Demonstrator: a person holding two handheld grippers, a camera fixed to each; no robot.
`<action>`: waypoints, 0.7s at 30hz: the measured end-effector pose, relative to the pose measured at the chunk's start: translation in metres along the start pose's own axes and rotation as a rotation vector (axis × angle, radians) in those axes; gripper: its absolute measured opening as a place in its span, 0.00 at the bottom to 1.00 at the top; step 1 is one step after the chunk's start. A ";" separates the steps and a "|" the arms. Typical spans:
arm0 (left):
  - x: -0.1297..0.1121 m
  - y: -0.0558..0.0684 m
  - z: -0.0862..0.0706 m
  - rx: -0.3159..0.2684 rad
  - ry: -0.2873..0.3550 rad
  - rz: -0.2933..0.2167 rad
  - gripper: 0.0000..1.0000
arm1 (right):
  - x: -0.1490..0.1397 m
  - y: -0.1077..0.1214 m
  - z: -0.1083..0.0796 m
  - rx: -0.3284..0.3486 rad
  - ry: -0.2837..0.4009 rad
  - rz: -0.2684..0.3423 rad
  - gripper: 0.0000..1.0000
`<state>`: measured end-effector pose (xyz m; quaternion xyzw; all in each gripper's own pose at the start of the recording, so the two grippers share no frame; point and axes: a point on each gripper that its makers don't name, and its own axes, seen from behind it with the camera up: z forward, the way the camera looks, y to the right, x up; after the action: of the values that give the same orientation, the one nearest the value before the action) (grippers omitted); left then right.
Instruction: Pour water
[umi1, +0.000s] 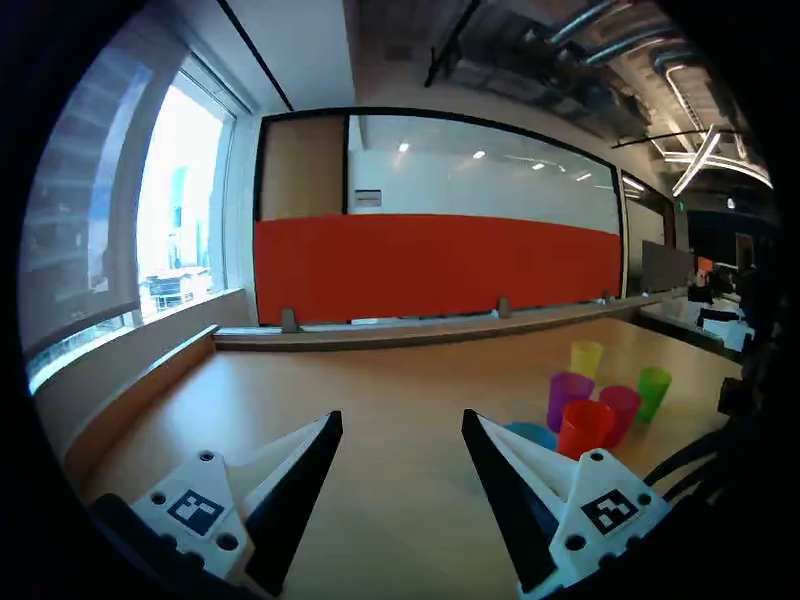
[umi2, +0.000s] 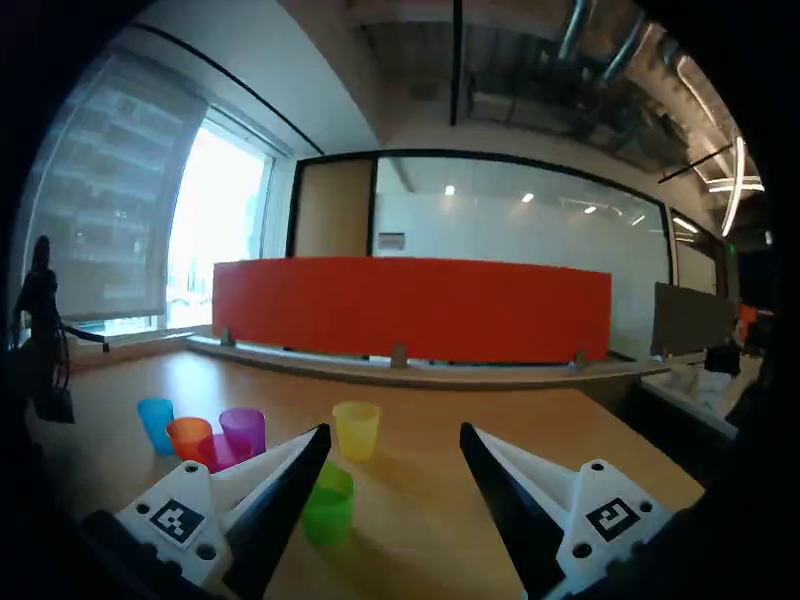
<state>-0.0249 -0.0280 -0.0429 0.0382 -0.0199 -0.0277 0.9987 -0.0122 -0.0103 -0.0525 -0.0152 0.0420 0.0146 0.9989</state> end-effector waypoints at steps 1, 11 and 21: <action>0.003 -0.002 -0.001 0.009 0.014 -0.006 0.88 | 0.003 0.001 0.001 -0.009 0.018 0.005 1.00; 0.013 -0.007 -0.003 0.057 0.097 0.011 0.88 | -0.002 0.016 0.008 -0.108 0.067 0.024 1.00; 0.014 -0.007 0.002 0.095 0.129 0.004 0.88 | -0.005 0.022 0.011 -0.129 0.059 0.049 1.00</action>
<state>-0.0115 -0.0363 -0.0411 0.0870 0.0430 -0.0224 0.9950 -0.0166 0.0117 -0.0419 -0.0790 0.0710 0.0414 0.9935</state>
